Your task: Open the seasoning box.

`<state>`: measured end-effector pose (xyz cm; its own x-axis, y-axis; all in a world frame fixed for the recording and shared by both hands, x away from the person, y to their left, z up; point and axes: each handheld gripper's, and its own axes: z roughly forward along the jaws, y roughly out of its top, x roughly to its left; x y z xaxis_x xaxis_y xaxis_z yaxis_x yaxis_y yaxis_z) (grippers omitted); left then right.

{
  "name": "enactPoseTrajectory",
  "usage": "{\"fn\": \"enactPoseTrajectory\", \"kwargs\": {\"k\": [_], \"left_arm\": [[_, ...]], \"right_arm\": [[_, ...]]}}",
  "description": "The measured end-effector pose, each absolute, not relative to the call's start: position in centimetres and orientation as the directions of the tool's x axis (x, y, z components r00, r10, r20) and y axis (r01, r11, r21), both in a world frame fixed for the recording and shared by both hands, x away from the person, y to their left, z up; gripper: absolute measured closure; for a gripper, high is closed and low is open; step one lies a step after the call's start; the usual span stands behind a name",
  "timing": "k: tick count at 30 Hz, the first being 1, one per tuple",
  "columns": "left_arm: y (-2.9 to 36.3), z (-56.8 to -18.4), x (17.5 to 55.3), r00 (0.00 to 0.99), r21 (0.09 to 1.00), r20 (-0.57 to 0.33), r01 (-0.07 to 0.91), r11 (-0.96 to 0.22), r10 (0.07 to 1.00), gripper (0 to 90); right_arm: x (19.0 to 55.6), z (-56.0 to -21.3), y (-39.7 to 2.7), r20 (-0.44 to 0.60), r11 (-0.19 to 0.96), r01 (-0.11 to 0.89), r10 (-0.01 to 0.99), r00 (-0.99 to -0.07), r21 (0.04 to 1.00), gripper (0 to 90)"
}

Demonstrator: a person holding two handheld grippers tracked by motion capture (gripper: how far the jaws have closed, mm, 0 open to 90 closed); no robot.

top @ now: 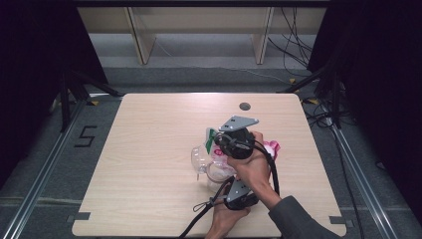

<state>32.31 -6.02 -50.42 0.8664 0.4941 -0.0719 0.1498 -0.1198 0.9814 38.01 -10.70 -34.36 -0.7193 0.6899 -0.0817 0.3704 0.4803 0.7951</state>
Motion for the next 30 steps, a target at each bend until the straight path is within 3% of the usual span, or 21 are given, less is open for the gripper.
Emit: {"fn": "enactPoseTrajectory", "kwargs": {"k": [19, 20, 23, 25, 30], "left_arm": [[-6.3, -50.5, 32.4, 0.874, 0.979, -0.082, 0.160, -0.124, 0.479, 75.8], [-6.7, -50.5, 32.2, 0.873, 0.982, -0.124, 0.177, -0.069, 0.471, 75.8], [-7.0, -50.5, 32.4, 0.886, 0.983, -0.132, 0.175, -0.057, 0.444, 75.7], [-7.2, -50.5, 32.1, 0.884, 0.973, -0.195, 0.229, -0.029, 0.426, 75.8], [-7.1, -50.4, 32.1, 0.885, 0.974, -0.194, 0.226, -0.027, 0.423, 75.8]], "right_arm": [[38.2, -34.8, -10.8, -0.066, 0.468, 0.395, 0.707, -0.705, 0.791, 90.0], [38.3, -34.8, -10.8, -0.070, 0.474, 0.392, 0.702, -0.709, 0.789, 90.0], [38.3, -34.9, -10.7, -0.071, 0.478, 0.400, 0.706, -0.705, 0.782, 90.0], [38.3, -35.0, -10.5, -0.063, 0.472, 0.400, 0.705, -0.707, 0.785, 90.0], [38.6, -34.9, -10.4, -0.090, 0.493, 0.380, 0.694, -0.715, 0.783, 90.0]]}}
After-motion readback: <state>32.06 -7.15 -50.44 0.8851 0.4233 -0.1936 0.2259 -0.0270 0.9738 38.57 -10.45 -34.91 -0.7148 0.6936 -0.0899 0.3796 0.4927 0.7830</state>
